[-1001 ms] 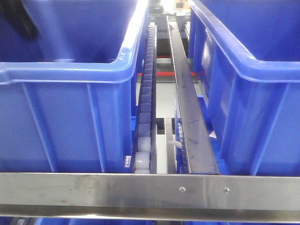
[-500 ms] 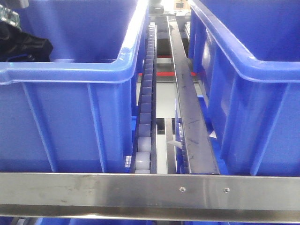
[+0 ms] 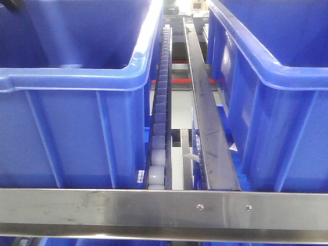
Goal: Pick and sort blue part to right shelf
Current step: 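Lower the left gripper over a blue bin and open it, then lower the right gripper into a blue bin and open it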
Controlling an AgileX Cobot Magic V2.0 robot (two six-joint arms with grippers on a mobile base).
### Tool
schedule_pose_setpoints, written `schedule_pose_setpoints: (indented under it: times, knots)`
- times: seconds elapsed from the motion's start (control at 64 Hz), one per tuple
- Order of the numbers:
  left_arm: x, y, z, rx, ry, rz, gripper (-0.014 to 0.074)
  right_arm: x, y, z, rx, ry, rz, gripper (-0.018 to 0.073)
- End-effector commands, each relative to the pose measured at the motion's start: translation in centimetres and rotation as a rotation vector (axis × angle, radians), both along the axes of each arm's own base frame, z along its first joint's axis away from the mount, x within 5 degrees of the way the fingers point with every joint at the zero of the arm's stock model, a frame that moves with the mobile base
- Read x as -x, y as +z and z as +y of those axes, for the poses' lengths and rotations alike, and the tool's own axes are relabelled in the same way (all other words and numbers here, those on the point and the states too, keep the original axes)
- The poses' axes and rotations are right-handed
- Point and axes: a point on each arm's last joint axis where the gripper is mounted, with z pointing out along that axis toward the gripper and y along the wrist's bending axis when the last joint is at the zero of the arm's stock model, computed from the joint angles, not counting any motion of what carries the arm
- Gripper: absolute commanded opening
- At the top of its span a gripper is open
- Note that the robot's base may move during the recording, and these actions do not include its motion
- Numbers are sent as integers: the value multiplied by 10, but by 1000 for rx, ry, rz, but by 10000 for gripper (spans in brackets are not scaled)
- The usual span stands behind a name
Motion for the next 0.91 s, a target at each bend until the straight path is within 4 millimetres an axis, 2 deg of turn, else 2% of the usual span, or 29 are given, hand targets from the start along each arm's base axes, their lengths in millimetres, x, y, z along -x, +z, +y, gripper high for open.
schedule_pose_setpoints:
  times: [0.0, 0.141, 0.266, 0.344, 0.469, 0.641, 0.891]
  knots:
    - [26, 29, 4, 41, -5, -140, 120, -11, 28, 7, -54, -1, -59, 295]
    - [68, 36, 13, 52, -9, -213, 125, -39, 46, 23, -6, -18, 31, 294]
    - [102, 33, 21, 55, -14, -265, 125, -78, 59, 34, 74, -101, 172, 295]
    - [122, 32, 25, 61, -15, -300, 125, -102, 64, 32, 113, -181, 263, 295]
    - [150, 29, 31, 73, -16, -362, 125, -141, 63, 16, 163, -336, 433, 295]
    - [181, 27, 38, 87, -17, -445, 125, -193, 43, -6, 232, -449, 566, 295]
    - [199, 20, 40, 129, -29, -458, 125, -254, -16, -2, 300, -435, 687, 295]
